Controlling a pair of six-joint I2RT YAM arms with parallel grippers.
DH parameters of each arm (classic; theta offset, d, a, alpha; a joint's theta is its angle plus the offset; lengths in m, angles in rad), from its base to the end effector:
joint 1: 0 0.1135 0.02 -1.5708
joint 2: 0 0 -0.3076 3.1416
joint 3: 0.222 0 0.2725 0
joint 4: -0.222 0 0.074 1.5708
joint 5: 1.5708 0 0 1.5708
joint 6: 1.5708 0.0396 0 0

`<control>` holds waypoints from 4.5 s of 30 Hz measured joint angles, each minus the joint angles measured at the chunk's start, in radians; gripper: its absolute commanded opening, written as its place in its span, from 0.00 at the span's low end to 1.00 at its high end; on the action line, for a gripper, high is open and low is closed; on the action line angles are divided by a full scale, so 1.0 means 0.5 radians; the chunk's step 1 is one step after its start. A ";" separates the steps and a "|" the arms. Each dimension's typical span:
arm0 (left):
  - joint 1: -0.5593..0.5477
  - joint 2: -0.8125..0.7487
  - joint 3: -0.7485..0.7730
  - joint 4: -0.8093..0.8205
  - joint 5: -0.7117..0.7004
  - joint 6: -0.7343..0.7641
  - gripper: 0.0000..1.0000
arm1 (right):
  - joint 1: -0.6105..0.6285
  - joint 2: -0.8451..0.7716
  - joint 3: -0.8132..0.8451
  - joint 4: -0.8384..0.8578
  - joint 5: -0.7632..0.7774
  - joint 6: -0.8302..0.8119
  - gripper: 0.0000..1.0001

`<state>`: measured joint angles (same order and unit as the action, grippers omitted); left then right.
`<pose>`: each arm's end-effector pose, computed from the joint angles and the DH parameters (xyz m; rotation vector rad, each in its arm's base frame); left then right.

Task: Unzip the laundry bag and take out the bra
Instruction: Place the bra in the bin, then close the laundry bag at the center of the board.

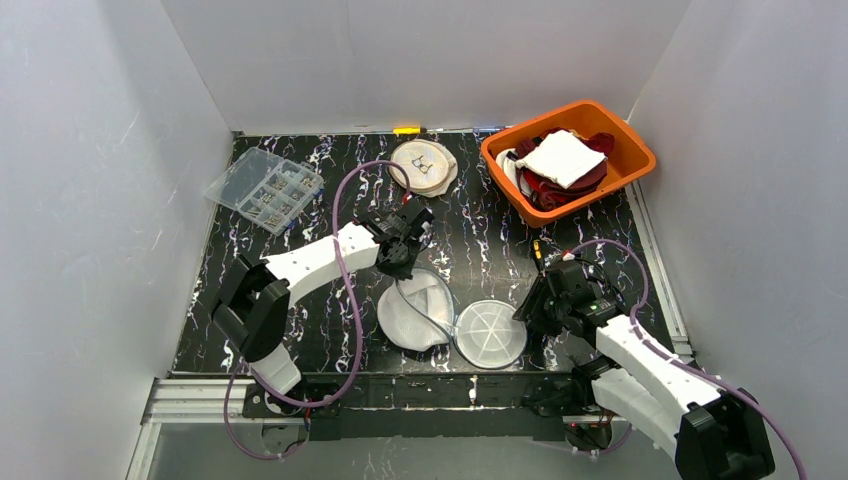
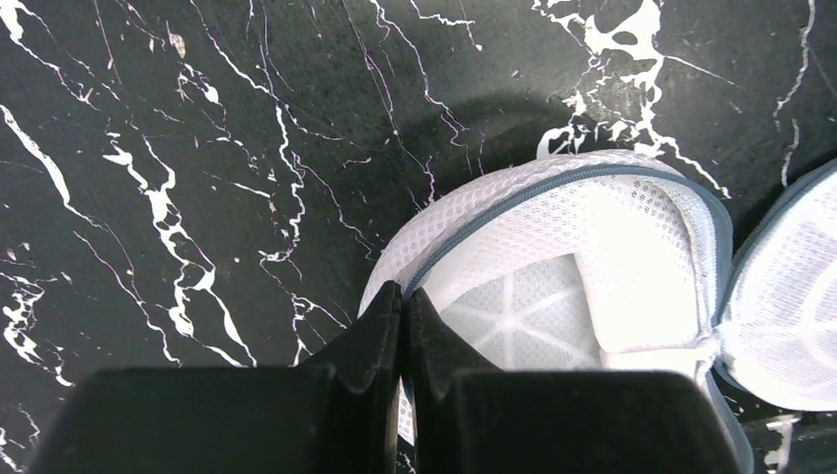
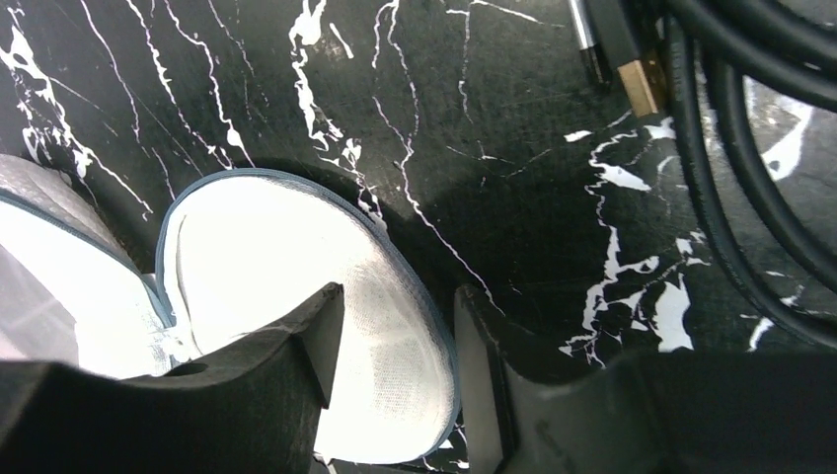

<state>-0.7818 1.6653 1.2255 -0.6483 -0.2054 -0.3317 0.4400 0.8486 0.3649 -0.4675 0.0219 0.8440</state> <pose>0.2664 -0.2531 0.2610 0.5207 2.5725 -0.1117 0.1323 0.0613 0.1813 0.5290 2.5378 0.4742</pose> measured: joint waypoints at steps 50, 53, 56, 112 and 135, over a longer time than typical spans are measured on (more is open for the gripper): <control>0.002 -0.809 -0.355 0.825 0.372 -0.550 0.00 | 0.356 0.661 2.348 -0.649 0.636 -1.122 0.01; 0.002 -0.748 -0.546 0.909 0.433 -0.620 0.00 | 0.473 0.670 2.221 -0.645 0.714 -1.116 0.01; 0.002 -0.632 -0.739 0.972 0.488 -0.696 0.00 | 0.652 0.745 2.099 -0.675 0.822 -1.088 0.01; 0.002 -0.879 -0.994 0.848 0.314 -0.823 0.68 | 1.102 0.911 1.437 0.112 0.388 -0.344 0.76; 0.002 -1.056 -1.076 0.764 0.191 -0.841 0.40 | 0.893 0.739 0.976 0.538 0.465 -0.924 0.80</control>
<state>-0.7807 1.1374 0.6876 -0.2661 -0.1101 -0.7521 0.8864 1.2179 0.8528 -0.1986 0.2546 0.3820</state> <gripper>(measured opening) 0.414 0.796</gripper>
